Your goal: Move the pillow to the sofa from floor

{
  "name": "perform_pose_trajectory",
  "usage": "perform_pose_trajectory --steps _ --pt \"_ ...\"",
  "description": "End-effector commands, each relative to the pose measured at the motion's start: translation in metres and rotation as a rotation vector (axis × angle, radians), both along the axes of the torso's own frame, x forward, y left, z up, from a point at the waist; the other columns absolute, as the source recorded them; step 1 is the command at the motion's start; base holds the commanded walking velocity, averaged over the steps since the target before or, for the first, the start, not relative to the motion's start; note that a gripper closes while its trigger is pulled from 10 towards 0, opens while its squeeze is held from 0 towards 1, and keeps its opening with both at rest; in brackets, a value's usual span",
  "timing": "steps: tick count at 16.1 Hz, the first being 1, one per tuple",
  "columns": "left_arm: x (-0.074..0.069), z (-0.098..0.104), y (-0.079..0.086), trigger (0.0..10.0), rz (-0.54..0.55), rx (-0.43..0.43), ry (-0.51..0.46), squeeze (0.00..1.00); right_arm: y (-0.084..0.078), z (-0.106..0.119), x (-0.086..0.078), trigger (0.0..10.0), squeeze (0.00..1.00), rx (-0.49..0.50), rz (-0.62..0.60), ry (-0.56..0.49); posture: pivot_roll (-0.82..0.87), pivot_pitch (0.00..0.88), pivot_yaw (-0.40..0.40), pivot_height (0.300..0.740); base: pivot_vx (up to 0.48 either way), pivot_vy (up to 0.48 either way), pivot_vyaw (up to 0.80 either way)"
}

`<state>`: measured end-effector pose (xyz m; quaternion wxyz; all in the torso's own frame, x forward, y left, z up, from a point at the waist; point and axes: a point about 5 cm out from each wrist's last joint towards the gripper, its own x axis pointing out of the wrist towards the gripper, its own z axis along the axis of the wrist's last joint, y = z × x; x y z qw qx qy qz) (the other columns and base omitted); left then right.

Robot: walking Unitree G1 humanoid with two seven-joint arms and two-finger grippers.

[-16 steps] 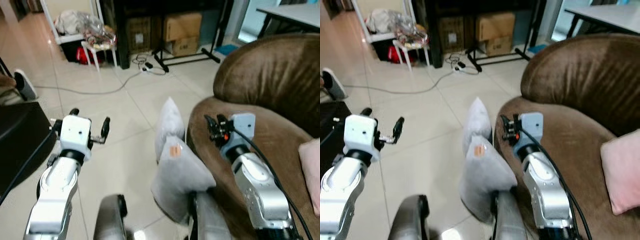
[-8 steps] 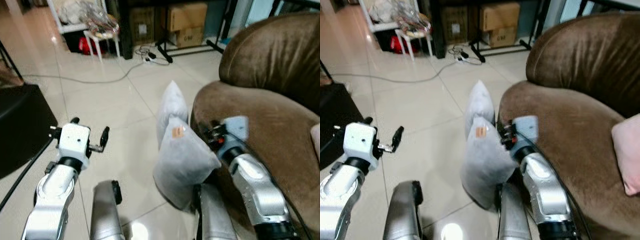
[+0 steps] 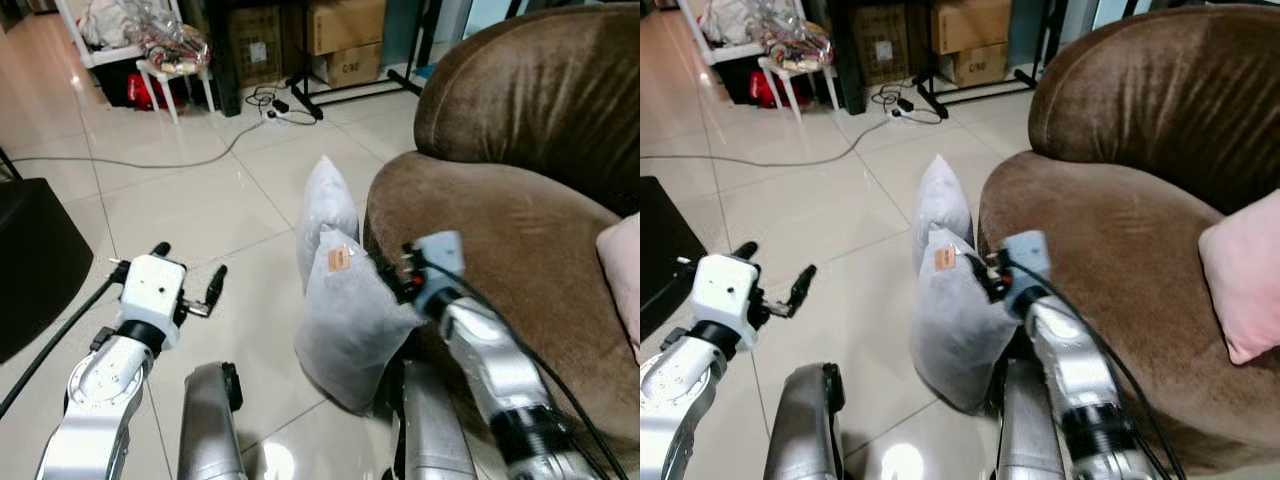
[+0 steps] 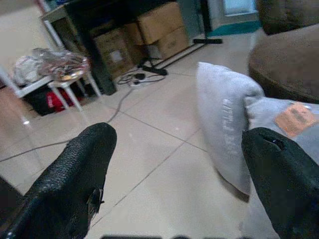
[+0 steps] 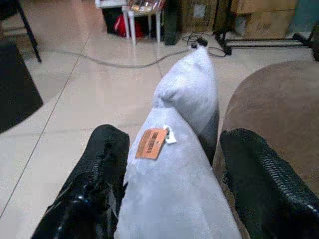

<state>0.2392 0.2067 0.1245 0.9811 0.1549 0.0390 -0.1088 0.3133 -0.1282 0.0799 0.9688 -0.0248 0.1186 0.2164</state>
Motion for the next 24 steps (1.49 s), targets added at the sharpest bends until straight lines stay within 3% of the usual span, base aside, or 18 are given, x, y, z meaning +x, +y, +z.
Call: perform_pose_trajectory --steps 1,3,4,7,10,11,14,15,16,18,19,21,24 --pt "-0.002 0.002 -0.004 10.0 -0.05 -0.006 0.015 1.0 0.004 -0.004 0.002 10.0 1.0 -0.025 0.025 0.017 -0.14 0.0 0.01 0.465 0.0 0.0 0.0" --pt "-0.006 0.0 -0.009 10.0 -0.105 -0.002 0.048 1.0 0.005 -0.014 0.006 10.0 1.0 -0.089 0.036 0.062 -0.13 0.0 0.008 0.465 0.0 0.0 0.0" --pt "-0.017 -0.01 -0.012 10.0 -0.173 0.04 0.128 1.0 0.008 -0.026 0.007 10.0 1.0 -0.119 0.058 0.116 -0.12 0.0 0.016 0.465 0.0 0.0 0.0" --pt "-0.036 -0.014 -0.007 10.0 -0.178 0.043 0.194 1.0 0.013 -0.037 0.007 10.0 1.0 -0.174 0.016 0.14 -0.1 0.018 0.013 0.465 0.0 0.0 0.0" --pt "-0.054 -0.009 -0.003 10.0 -0.18 0.054 0.224 0.99 0.017 -0.041 0.011 10.0 1.0 -0.149 -0.082 0.138 -0.07 0.058 0.01 0.465 0.0 0.0 0.0" --pt "-0.059 -0.006 -0.001 10.0 -0.178 0.059 0.228 0.91 0.017 -0.043 0.011 10.0 1.0 -0.171 -0.1 0.129 -0.06 0.07 0.009 0.465 0.0 0.0 0.0" --pt "-0.07 -0.004 0.005 10.0 -0.171 0.071 0.26 0.89 0.01 -0.056 0.008 10.0 1.0 -0.333 -0.141 0.172 -0.05 0.084 0.005 0.465 0.0 0.0 0.0" --pt "-0.073 -0.004 0.006 10.0 -0.17 0.073 0.265 0.88 0.009 -0.06 0.007 10.0 0.66 -0.371 -0.131 0.195 -0.04 0.089 0.003 0.465 0.0 0.0 0.0" --pt "-0.075 -0.003 0.007 10.0 -0.169 0.076 0.27 0.88 0.009 -0.062 0.006 10.0 0.0 -0.4 -0.127 0.2 -0.04 0.094 0.0 0.465 0.0 0.0 0.0" --pt "-0.078 -0.002 0.008 10.0 -0.166 0.083 0.282 0.89 0.008 -0.063 0.006 10.0 0.0 -0.437 -0.145 0.203 -0.03 0.1 -0.002 0.465 0.0 0.0 0.0" --pt "-0.079 -0.002 0.008 10.0 -0.167 0.083 0.284 0.88 0.008 -0.063 0.006 9.0 0.0 -0.438 -0.159 0.208 -0.03 0.1 -0.003 0.465 0.0 0.0 0.0" --pt "-0.083 0.0 0.01 10.0 -0.173 0.082 0.299 0.89 0.01 -0.064 0.007 0.0 0.0 -0.447 -0.159 0.213 -0.02 0.099 -0.003 0.465 0.0 0.0 0.0" --pt "-0.085 -0.001 0.009 10.0 -0.187 0.075 0.315 0.89 0.015 -0.064 0.007 0.0 0.0 -0.438 -0.142 0.209 -0.02 0.099 -0.003 0.465 0.0 0.0 0.0"
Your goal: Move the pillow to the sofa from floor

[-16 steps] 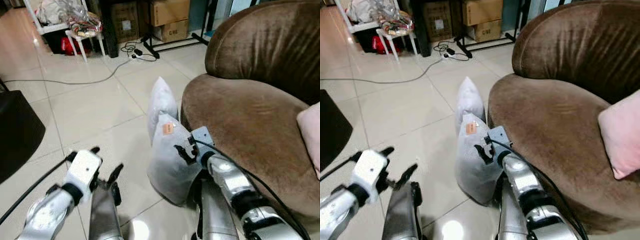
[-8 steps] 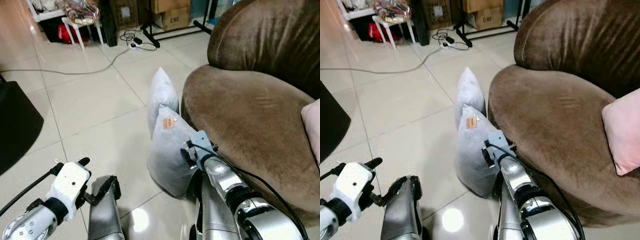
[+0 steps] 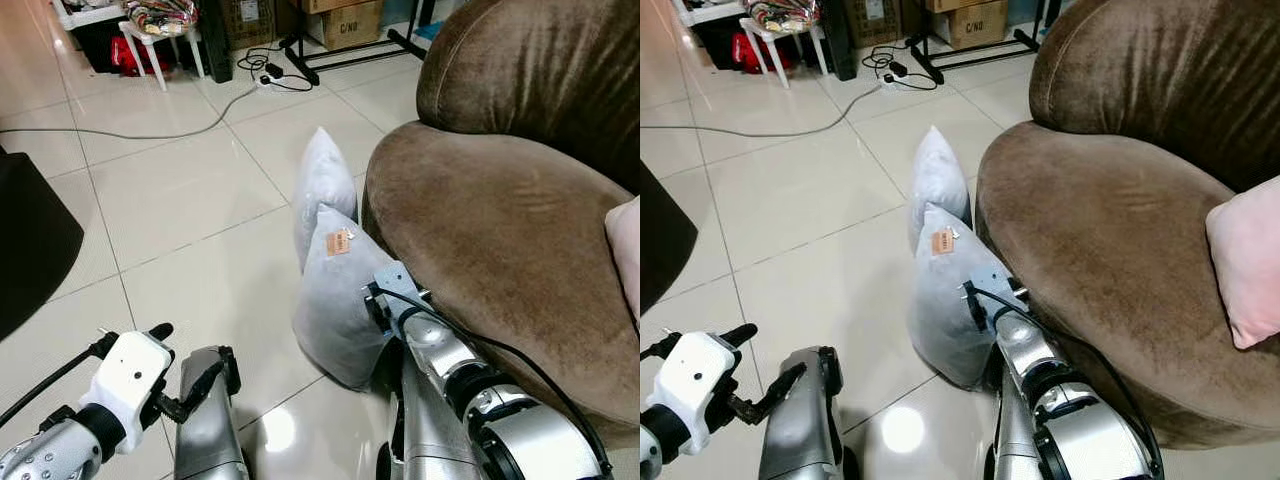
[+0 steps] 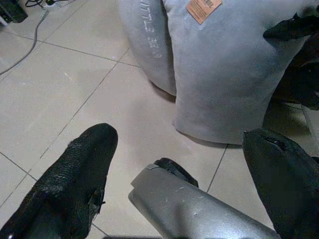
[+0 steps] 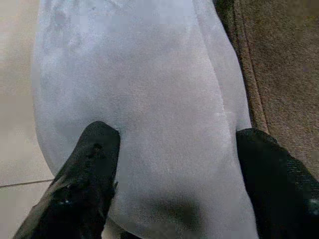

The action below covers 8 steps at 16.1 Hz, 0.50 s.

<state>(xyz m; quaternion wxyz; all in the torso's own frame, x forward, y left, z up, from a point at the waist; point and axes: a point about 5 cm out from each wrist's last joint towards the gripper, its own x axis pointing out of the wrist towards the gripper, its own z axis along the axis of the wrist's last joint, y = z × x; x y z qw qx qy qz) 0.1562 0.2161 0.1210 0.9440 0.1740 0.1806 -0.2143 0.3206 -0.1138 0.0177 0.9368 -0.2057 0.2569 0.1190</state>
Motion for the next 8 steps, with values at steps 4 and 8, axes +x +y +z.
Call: perform_pose_trajectory --steps 4,8 --pt "-0.0057 0.0037 -0.0045 10.0 -0.031 -0.001 0.016 0.89 0.0049 -0.002 -0.0018 0.0 0.0 0.025 0.005 0.01 -0.02 0.097 -0.001 0.465 0.0 0.0 0.0" --pt "-0.0051 0.0039 -0.0055 10.0 -0.034 0.0 0.018 0.89 0.0055 -0.0011 -0.001 0.0 0.0 -0.009 0.009 -0.001 -0.02 0.093 -0.001 0.465 0.0 0.0 0.0"
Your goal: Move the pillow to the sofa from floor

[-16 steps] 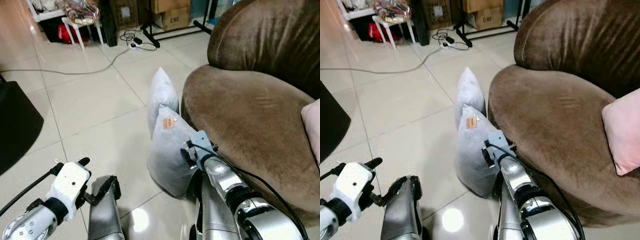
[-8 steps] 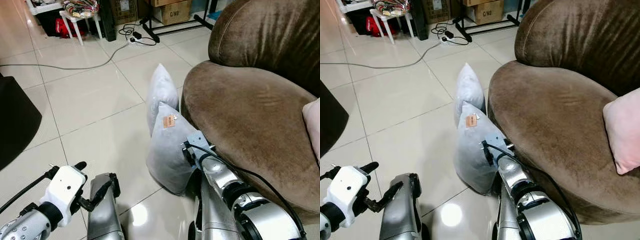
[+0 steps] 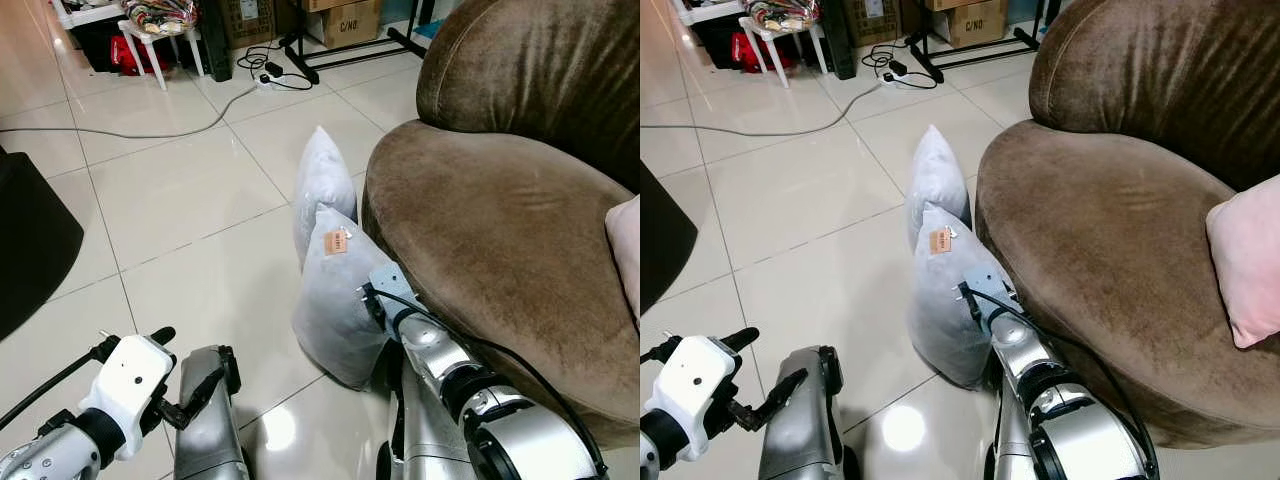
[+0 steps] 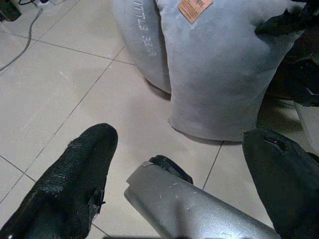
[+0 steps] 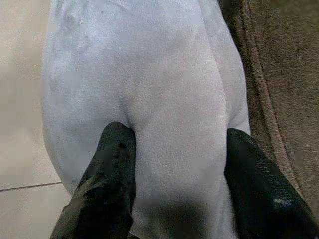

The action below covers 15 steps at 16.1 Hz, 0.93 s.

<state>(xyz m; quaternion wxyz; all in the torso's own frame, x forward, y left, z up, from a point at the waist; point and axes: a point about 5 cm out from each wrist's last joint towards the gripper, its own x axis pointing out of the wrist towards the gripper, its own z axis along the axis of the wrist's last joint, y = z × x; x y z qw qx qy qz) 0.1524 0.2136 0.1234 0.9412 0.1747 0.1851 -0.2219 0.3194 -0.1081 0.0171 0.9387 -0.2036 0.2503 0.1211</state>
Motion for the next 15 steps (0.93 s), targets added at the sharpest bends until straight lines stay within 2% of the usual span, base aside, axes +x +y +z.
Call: perform_pose_trajectory --steps 1,6,10,12,15 --pt "-0.001 0.001 -0.004 10.0 -0.021 -0.003 0.007 0.89 -0.001 -0.001 0.0 0.0 0.0 -0.002 -0.001 0.017 -0.02 0.092 -0.001 0.465 0.0 0.0 0.0" --pt "0.0 0.001 -0.006 10.0 -0.022 -0.008 0.007 0.89 0.004 -0.001 -0.001 0.0 0.0 0.045 -0.004 0.02 -0.02 0.085 -0.002 0.465 0.0 0.0 0.0" --pt "0.003 0.0 -0.006 10.0 -0.013 -0.007 -0.001 0.89 0.014 0.0 -0.001 0.0 0.0 0.084 0.04 0.032 -0.02 0.064 -0.004 0.465 0.0 0.0 0.0" --pt "0.004 -0.002 -0.008 10.0 -0.001 -0.011 -0.004 0.89 0.012 0.0 0.0 0.0 0.0 0.041 0.054 0.037 -0.02 0.05 -0.01 0.465 0.0 0.0 0.0" --pt "0.006 -0.003 -0.009 10.0 0.008 -0.013 -0.015 0.89 0.013 0.0 -0.001 0.0 0.0 0.035 0.061 0.048 -0.01 0.028 -0.016 0.465 0.0 0.0 0.0"
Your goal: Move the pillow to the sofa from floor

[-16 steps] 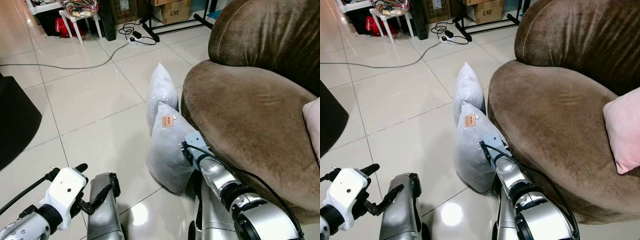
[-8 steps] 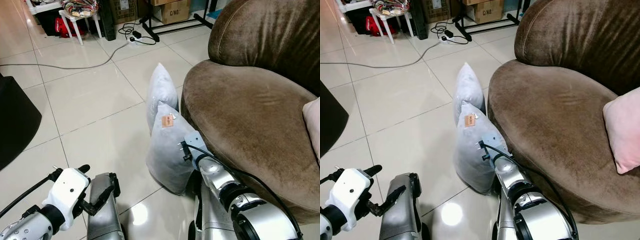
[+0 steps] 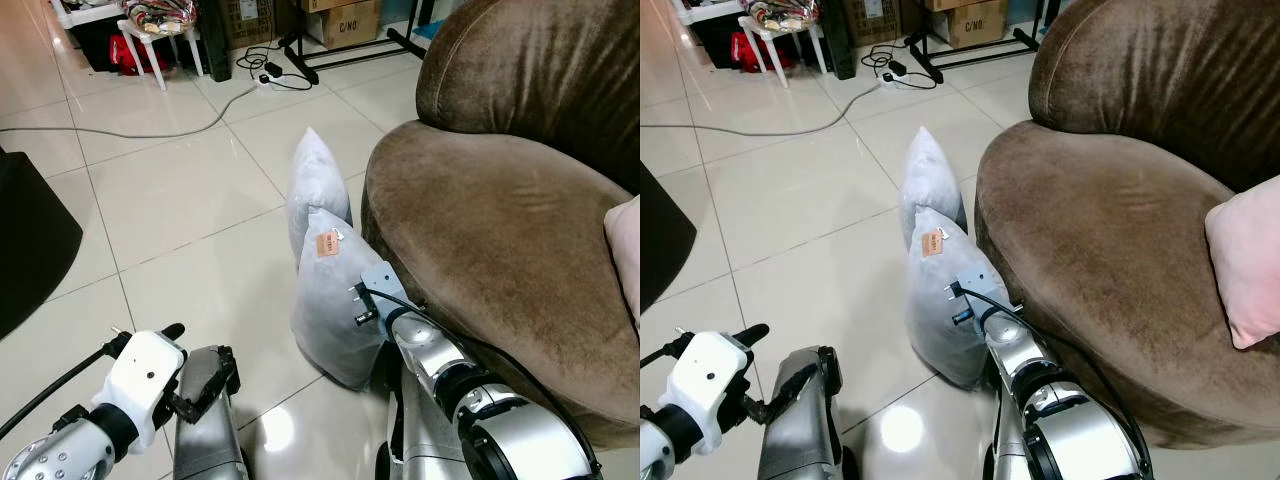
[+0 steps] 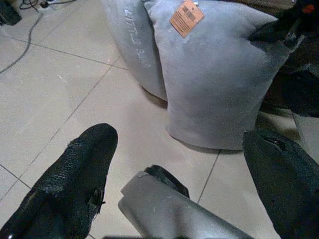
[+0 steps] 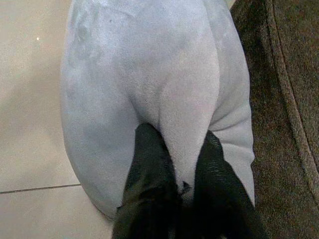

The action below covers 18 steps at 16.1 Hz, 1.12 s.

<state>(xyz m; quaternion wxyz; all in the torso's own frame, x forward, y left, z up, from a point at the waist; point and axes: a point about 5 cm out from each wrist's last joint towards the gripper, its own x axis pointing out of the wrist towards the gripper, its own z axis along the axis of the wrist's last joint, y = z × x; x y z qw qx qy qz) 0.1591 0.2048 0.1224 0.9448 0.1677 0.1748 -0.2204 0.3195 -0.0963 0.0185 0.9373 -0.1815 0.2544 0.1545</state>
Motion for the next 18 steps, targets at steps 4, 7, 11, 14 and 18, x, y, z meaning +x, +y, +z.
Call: perform_pose_trajectory --steps 4,7,11,14,18 --pt "0.009 -0.001 0.005 10.0 0.012 0.029 -0.022 0.88 0.011 0.002 0.0 0.0 0.0 0.076 0.015 0.018 -0.01 0.013 -0.007 0.465 0.0 0.0 0.0" --pt "0.012 0.0 0.005 10.0 0.013 0.037 -0.034 0.89 0.009 0.002 0.001 0.0 0.0 0.12 -0.03 0.019 -0.01 0.006 0.0 0.465 0.0 0.0 0.0" --pt "0.018 -0.002 0.006 10.0 0.016 0.047 -0.047 0.89 0.008 0.005 0.002 0.0 0.0 0.171 -0.035 0.005 -0.01 0.0 0.005 0.465 0.0 0.0 0.0" --pt "0.027 0.0 0.01 10.0 0.05 0.045 -0.082 0.88 0.006 0.023 0.014 0.0 0.0 0.359 -0.058 -0.063 -0.01 0.0 0.002 0.465 0.0 0.0 0.0" --pt "0.047 0.015 0.009 10.0 0.17 -0.07 -0.185 0.88 -0.013 0.075 0.023 0.0 0.0 0.633 -0.061 -0.271 -0.05 0.0 0.011 0.465 0.0 0.0 0.0"
